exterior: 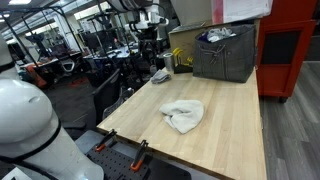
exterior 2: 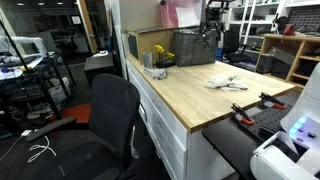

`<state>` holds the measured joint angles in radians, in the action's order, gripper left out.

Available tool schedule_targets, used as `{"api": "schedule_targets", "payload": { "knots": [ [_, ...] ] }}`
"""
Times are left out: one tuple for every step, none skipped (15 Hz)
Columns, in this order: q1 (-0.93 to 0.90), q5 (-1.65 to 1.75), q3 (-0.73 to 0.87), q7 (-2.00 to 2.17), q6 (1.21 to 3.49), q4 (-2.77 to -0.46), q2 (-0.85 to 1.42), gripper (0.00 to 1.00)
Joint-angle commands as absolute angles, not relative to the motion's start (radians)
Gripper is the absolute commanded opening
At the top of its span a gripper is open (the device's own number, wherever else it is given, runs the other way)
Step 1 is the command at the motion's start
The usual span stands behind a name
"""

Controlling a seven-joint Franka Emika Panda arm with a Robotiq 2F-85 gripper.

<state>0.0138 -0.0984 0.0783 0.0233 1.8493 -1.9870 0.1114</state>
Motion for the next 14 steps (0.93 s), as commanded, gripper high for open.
{"api": "schedule_targets", "payload": {
  "knots": [
    [0.024,-0.114,0.063,0.064,1.976,-2.029,0.111,1.0],
    [0.028,-0.125,0.064,0.062,2.035,-2.052,0.11,1.0],
    [0.036,-0.145,0.068,0.058,2.096,-2.088,0.109,1.0],
    [0.042,-0.154,0.072,0.055,2.154,-2.122,0.108,1.0],
    [0.052,-0.169,0.078,0.044,2.217,-2.168,0.108,1.0],
    [0.062,-0.179,0.084,0.043,2.291,-2.214,0.11,1.0],
    [0.073,-0.191,0.089,0.037,2.361,-2.254,0.12,1.0],
    [0.083,-0.201,0.093,0.036,2.43,-2.289,0.132,1.0],
    [0.092,-0.222,0.093,0.035,2.489,-2.321,0.145,1.0],
    [0.098,-0.239,0.091,0.038,2.544,-2.349,0.157,1.0],
    [0.1,-0.249,0.089,0.049,2.598,-2.372,0.173,1.0],
    [0.105,-0.266,0.085,0.051,2.636,-2.39,0.188,1.0],
    [0.106,-0.277,0.081,0.054,2.669,-2.405,0.205,1.0],
    [0.109,-0.292,0.077,0.055,2.687,-2.416,0.22,1.0]
  ]
}}
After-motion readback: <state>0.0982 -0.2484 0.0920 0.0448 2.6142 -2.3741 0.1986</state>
